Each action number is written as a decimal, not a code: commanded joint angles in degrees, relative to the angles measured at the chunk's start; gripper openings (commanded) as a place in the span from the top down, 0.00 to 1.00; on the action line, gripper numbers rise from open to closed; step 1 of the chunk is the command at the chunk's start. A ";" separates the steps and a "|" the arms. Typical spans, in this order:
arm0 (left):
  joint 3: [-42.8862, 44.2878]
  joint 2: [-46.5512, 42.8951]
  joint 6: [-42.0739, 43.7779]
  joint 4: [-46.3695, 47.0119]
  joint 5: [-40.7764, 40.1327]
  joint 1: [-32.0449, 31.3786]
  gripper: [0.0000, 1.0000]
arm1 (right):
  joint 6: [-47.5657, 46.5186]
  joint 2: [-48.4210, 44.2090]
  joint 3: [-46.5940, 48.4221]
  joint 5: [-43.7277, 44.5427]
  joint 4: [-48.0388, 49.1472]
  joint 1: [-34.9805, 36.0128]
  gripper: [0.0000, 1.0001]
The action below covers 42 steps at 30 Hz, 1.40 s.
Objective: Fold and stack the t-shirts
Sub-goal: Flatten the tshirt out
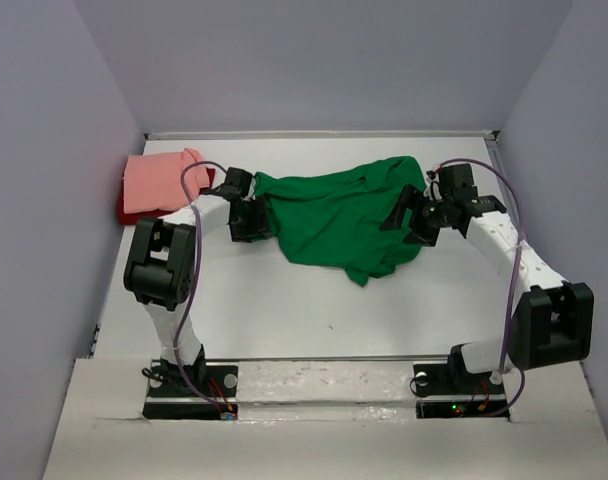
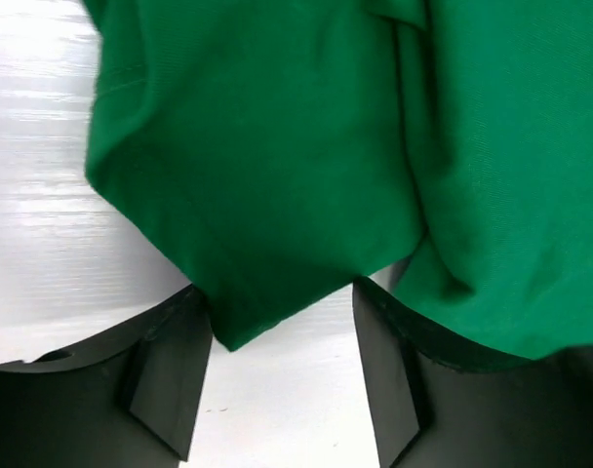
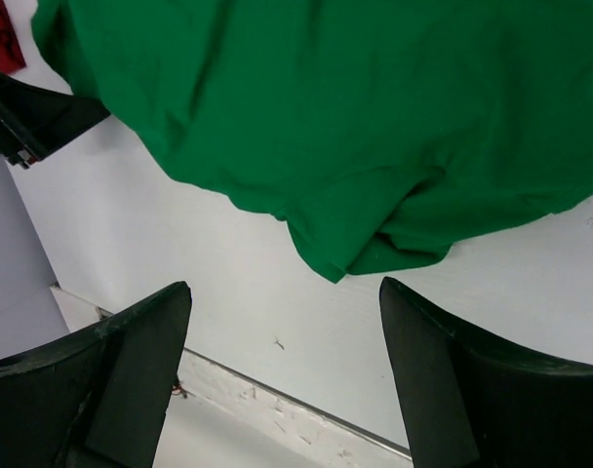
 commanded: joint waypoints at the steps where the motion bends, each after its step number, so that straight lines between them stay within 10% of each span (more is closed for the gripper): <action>1: 2.13 0.39 -0.48 0.53 2.47 -0.91 0.45 | 1.61 -0.99 -3.85 1.19 0.74 0.08 0.17; 7: 2.39 -1.01 0.31 -0.43 2.12 -1.08 1.00 | 3.03 -0.99 -9.22 4.27 1.62 0.77 0.18; 35: 3.10 -17.89 3.83 -10.37 -1.13 -0.91 1.00 | 7.34 12.36 -10.82 14.29 9.17 9.13 0.21; 42: 1.78 -18.33 4.27 -10.02 -0.34 -0.99 1.00 | 5.93 16.76 -5.98 15.44 8.82 9.13 0.71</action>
